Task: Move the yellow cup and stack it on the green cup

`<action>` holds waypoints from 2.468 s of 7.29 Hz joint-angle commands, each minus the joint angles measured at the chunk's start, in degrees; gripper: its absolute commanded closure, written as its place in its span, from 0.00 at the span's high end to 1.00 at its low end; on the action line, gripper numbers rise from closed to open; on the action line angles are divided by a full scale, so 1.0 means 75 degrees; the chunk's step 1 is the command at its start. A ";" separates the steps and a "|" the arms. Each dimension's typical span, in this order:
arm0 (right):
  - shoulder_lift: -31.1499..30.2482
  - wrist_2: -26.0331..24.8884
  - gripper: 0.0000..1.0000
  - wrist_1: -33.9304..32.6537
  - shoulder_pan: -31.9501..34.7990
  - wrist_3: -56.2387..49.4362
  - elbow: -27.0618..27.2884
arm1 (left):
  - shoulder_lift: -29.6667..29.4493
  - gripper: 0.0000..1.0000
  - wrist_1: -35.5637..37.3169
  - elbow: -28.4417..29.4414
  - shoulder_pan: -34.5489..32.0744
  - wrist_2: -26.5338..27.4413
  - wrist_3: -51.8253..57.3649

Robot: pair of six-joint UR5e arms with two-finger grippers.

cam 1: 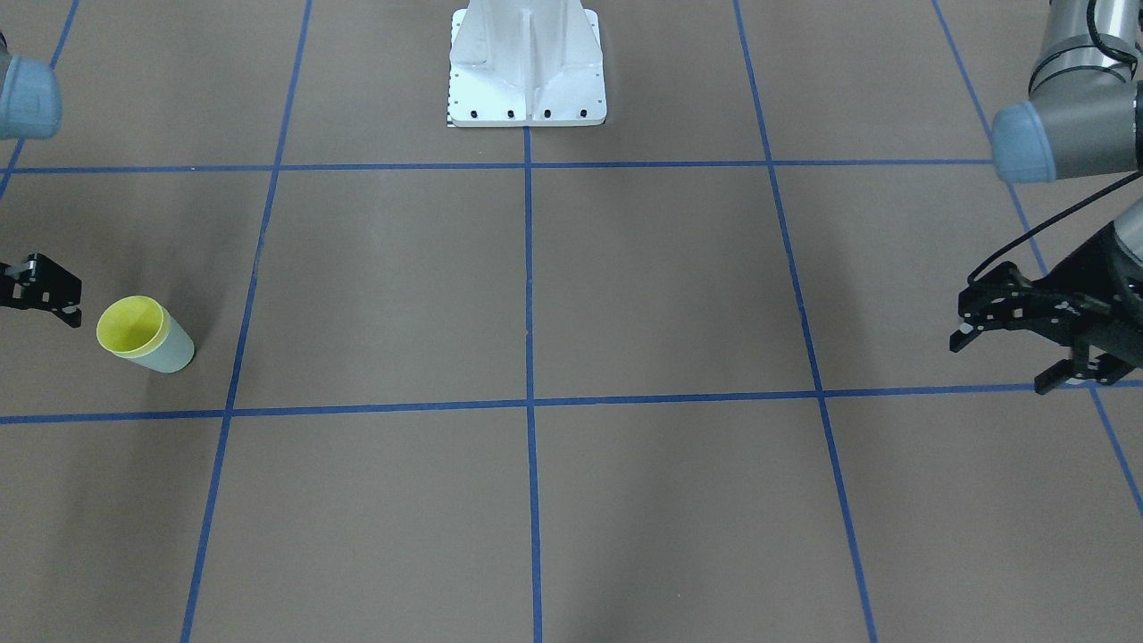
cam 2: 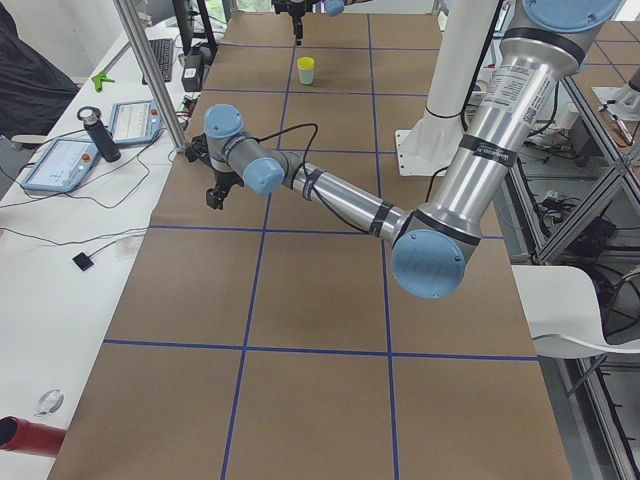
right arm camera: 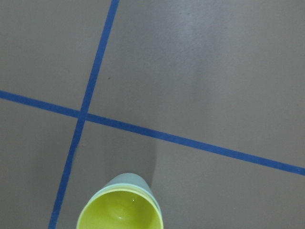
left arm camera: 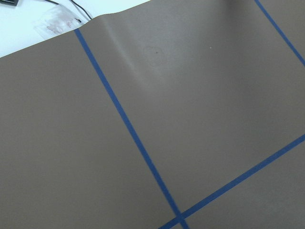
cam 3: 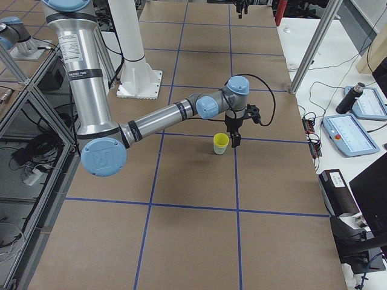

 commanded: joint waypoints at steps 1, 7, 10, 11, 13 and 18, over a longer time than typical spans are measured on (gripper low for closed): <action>-0.0295 0.0135 1.00 -0.0053 0.0782 -0.0993 -0.0083 | 0.0063 1.00 0.1272 0.0354 -0.0912 0.0039 0.2216; -0.1609 0.0686 1.00 -0.0273 0.2602 -0.3603 -0.0131 | 0.1806 1.00 0.1160 0.0697 -0.2322 0.0039 0.4080; -0.1796 0.0452 1.00 -0.0182 0.2870 -0.3626 -0.0364 | 0.2195 1.00 0.1206 0.0883 -0.2672 0.0261 0.4663; -0.1878 0.0463 1.00 -0.0182 0.2883 -0.3614 -0.0365 | 0.2068 1.00 0.1206 0.1221 -0.2976 0.0250 0.4570; -0.1926 0.0603 1.00 -0.0217 0.2895 -0.3521 -0.0365 | 0.2137 1.00 0.1171 0.1050 -0.3037 0.0331 0.4326; -0.2124 0.1318 1.00 -0.0322 0.3035 -0.3485 -0.0365 | 0.3355 1.00 0.1055 -0.0428 -0.2803 0.0320 0.1815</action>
